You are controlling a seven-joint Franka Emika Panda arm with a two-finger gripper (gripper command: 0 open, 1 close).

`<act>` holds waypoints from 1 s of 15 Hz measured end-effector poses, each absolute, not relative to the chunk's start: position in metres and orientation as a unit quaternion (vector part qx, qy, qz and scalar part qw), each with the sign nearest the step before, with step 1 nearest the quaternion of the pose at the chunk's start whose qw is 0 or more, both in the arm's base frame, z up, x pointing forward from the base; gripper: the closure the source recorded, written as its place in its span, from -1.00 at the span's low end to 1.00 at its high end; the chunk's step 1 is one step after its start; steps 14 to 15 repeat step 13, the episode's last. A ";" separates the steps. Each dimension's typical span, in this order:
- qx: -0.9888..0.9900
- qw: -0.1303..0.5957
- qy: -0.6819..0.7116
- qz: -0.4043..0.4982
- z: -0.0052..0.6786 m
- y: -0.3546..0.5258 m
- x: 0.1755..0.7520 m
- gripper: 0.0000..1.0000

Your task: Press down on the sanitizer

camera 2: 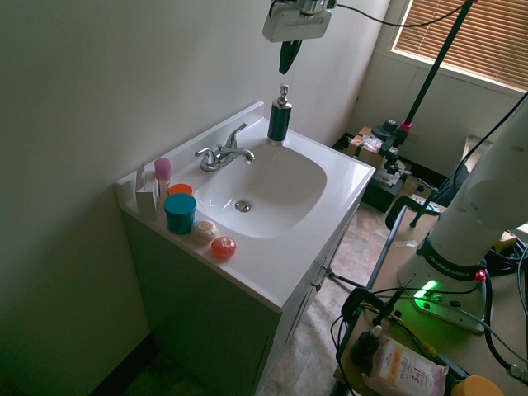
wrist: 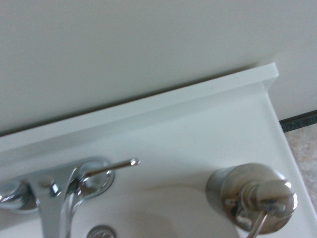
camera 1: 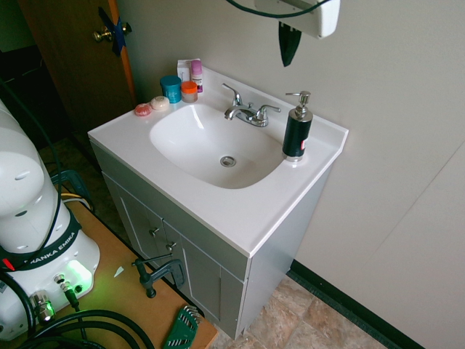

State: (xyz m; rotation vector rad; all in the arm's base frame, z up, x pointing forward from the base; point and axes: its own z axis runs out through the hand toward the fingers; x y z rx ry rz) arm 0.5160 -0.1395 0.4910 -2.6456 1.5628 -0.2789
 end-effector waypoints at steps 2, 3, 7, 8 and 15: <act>-0.868 0.022 0.489 -0.084 0.485 -0.118 0.497 -1.00; -0.871 0.019 0.484 -0.079 0.478 -0.110 0.489 -1.00; -0.880 0.012 0.470 -0.064 0.443 -0.096 0.469 -1.00; -0.882 0.011 0.468 -0.061 0.435 -0.096 0.465 -1.00; -0.886 0.009 0.461 -0.056 0.412 -0.093 0.452 -1.00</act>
